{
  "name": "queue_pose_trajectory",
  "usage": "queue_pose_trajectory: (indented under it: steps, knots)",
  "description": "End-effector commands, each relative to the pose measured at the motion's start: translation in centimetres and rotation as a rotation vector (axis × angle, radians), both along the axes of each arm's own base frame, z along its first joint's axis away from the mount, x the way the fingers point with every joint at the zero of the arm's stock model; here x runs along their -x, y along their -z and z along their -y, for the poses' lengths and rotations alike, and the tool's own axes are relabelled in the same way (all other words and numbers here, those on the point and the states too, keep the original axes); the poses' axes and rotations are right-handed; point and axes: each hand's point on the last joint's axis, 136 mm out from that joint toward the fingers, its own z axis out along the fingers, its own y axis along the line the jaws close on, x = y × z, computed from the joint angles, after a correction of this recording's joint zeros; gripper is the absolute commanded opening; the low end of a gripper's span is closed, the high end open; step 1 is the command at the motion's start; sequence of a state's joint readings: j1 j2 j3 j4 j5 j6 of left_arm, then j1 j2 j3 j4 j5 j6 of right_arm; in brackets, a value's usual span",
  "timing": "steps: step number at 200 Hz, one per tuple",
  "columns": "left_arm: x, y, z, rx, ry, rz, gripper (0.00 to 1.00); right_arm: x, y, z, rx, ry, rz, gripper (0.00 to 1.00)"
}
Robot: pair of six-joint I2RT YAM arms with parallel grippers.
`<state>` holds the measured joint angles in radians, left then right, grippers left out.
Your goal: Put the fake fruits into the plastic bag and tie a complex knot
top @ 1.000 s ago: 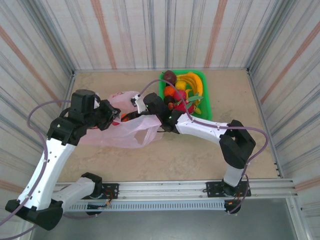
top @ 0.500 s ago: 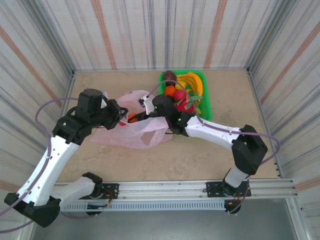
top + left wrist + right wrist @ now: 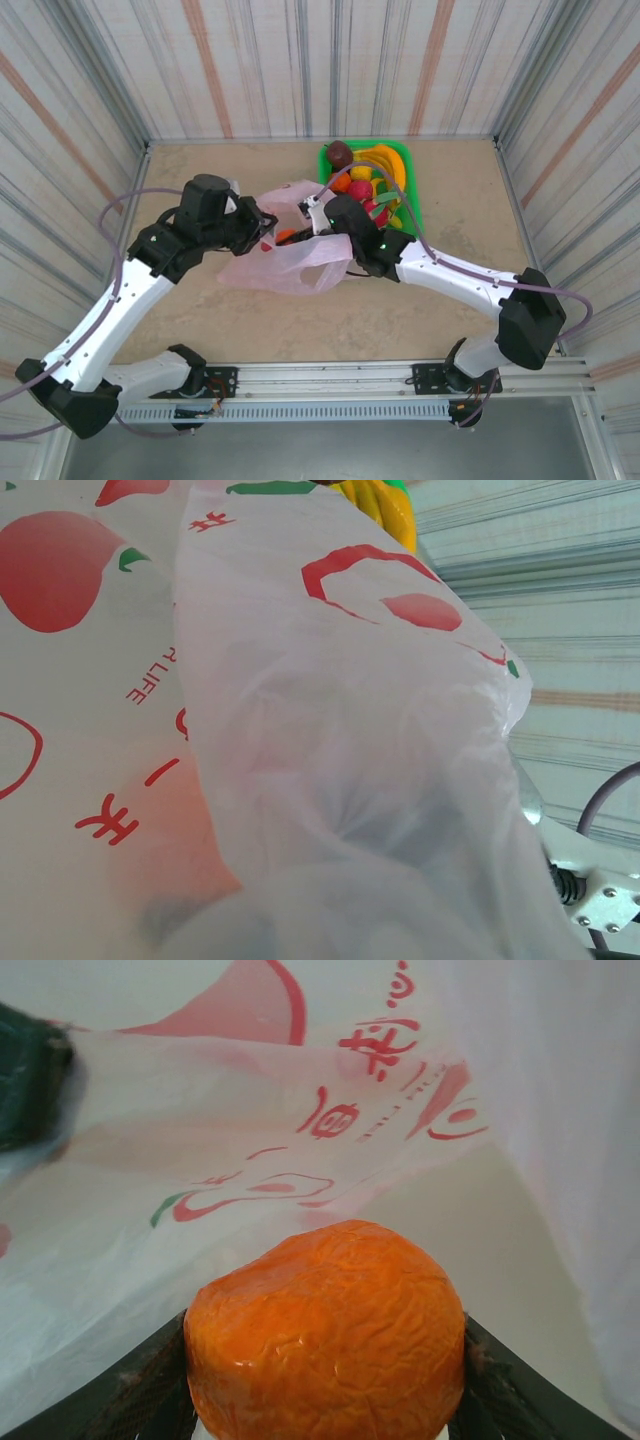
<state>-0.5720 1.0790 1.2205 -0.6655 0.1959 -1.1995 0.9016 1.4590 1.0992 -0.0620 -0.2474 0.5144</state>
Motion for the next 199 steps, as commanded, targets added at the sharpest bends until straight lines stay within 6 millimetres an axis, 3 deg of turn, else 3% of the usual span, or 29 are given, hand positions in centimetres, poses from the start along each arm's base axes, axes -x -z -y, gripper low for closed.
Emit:
queue_pose_trajectory:
  steps: [1,99,199]
  knots:
    - [-0.3,-0.1,0.3,0.019,-0.018,0.007,0.00,-0.6,0.9,1.7,0.081,0.050,0.000,0.47]
    - [-0.4,0.7,0.0,0.011,-0.040,-0.005,0.00,-0.9,1.8,3.0,0.170,0.071,-0.006,0.91]
    - [-0.6,1.5,-2.6,-0.025,-0.097,-0.019,0.00,-0.4,0.9,3.6,0.174,0.056,0.007,0.92]
